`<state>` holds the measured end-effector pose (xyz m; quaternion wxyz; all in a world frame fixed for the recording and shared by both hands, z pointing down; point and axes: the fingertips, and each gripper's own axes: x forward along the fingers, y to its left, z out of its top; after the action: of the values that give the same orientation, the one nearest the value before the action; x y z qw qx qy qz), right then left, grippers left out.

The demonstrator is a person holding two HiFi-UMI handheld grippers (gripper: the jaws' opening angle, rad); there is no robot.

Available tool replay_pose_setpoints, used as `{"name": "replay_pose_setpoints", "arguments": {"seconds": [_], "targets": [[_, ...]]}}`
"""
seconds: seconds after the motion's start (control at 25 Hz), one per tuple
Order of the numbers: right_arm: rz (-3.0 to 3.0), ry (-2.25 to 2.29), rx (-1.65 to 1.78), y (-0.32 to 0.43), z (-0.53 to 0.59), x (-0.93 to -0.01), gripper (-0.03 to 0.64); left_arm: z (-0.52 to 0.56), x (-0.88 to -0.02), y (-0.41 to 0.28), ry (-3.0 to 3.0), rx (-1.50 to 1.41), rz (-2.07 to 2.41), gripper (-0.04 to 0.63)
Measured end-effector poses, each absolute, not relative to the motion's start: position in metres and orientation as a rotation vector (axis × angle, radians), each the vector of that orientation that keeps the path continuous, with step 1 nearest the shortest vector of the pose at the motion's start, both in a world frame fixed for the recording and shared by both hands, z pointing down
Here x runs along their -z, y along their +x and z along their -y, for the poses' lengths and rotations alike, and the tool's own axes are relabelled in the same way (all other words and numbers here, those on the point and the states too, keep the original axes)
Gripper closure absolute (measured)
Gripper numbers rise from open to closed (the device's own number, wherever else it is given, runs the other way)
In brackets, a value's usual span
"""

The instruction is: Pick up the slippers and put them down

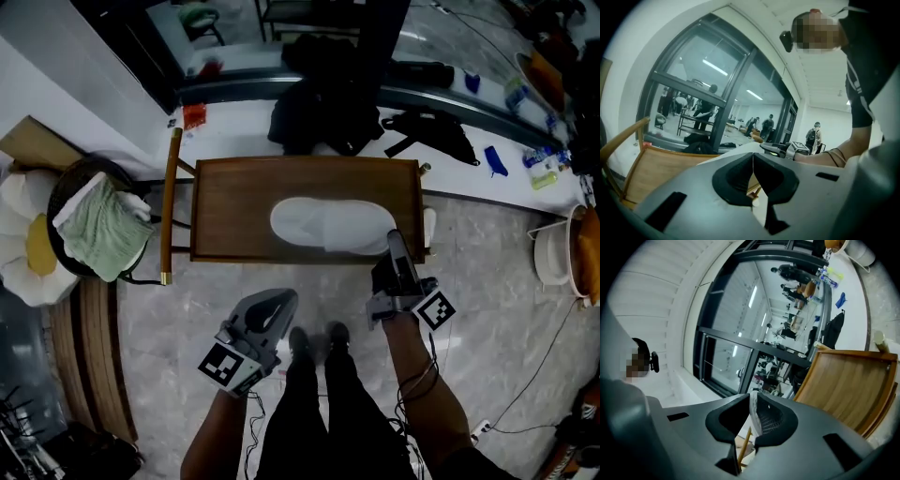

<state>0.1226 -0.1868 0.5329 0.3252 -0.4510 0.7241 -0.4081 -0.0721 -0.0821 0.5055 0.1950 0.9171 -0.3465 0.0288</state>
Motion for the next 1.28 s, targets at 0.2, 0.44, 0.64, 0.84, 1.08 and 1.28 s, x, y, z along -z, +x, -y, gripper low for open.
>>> {"name": "replay_pose_setpoints", "arguments": {"seconds": [0.2, 0.44, 0.64, 0.84, 1.08, 1.28], "targets": [[-1.875, -1.215, 1.079, 0.127, 0.191, -0.561, 0.563, 0.089, -0.533, -0.051, 2.575, -0.101, 0.944, 0.584], [-1.866, -1.280, 1.091, 0.135, 0.191, -0.589, 0.563, 0.092, -0.555, -0.034, 2.558, -0.121, 0.894, 0.584], [-1.921, -1.422, 1.095, 0.143, 0.181, -0.616, 0.563, 0.089, -0.571, -0.025, 2.542, -0.129, 0.855, 0.584], [-2.005, -1.659, 1.130, 0.153, 0.169, -0.651, 0.563, 0.088, -0.580, -0.017, 2.544, -0.128, 0.818, 0.584], [-2.168, -1.823, 1.088, 0.153, 0.167, -0.670, 0.563, 0.081, -0.589, -0.005, 2.539, -0.136, 0.783, 0.584], [-2.323, -1.997, 1.001, 0.151, 0.164, -0.686, 0.561, 0.074, -0.598, 0.001, 2.522, -0.142, 0.760, 0.584]]}}
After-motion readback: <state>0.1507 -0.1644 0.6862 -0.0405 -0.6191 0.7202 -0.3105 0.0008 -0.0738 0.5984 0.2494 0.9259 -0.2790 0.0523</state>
